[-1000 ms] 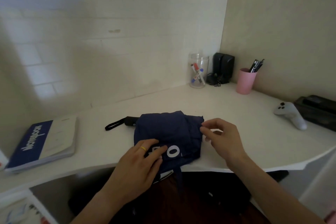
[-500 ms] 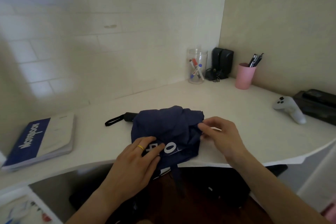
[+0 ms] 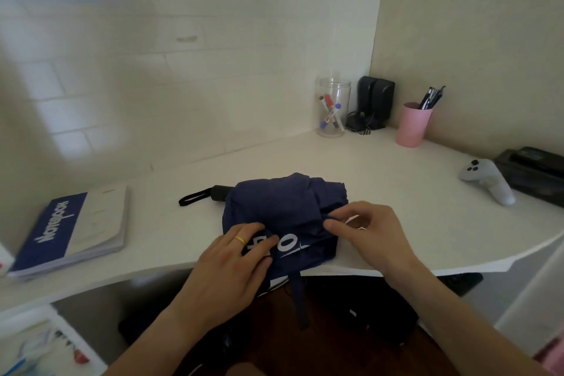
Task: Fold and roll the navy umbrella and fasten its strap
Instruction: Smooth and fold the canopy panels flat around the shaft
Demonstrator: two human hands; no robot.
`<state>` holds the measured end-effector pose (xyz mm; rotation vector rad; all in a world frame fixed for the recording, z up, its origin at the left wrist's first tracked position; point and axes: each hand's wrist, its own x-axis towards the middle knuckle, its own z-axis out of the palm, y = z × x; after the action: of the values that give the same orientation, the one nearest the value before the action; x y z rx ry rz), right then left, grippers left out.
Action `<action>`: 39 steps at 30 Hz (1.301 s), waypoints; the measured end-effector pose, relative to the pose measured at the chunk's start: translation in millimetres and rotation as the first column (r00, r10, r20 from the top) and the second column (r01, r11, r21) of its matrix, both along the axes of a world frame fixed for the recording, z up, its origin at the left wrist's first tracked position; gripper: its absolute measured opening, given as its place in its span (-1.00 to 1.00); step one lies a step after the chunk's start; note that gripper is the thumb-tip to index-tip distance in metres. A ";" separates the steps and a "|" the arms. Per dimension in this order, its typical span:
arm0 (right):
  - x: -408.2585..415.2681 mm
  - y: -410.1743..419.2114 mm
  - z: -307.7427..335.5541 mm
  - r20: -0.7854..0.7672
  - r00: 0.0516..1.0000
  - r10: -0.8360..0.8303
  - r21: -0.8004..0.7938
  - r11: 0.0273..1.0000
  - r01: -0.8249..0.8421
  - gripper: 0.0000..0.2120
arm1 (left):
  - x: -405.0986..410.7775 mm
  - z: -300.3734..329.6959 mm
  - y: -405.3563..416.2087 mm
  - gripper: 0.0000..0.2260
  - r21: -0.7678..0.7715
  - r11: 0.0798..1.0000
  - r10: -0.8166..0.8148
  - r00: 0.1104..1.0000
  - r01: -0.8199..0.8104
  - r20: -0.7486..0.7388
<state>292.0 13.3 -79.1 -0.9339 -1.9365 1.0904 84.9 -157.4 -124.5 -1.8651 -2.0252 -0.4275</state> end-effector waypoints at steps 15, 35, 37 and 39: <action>-1.3 -4.7 20.3 0.584 0.812 -0.030 0.207 0.972 -0.113 -0.82 | 3.4 19.5 2.9 -0.64 -0.083 0.988 -0.114 0.980 0.129 0.165; -1.1 7.5 30.9 0.283 0.855 0.434 0.483 0.705 -0.518 -0.66 | 9.2 19.5 -10.7 -0.77 -0.106 0.992 -0.024 0.937 0.065 0.348; 1.3 8.6 22.8 0.252 0.908 0.336 0.594 0.687 -0.419 -0.70 | 17.8 35.7 -3.2 -0.65 -0.115 0.991 0.046 0.640 0.066 0.767; 1.6 8.5 19.1 0.290 0.910 0.296 0.659 0.628 -0.414 -0.69 | 17.3 49.5 -7.9 -0.45 0.029 0.999 -0.029 -0.001 0.024 1.000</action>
<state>293.7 21.8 -60.0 -0.1912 -2.4603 0.3542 102.3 -165.3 -75.0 -1.5806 -2.6277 -2.4530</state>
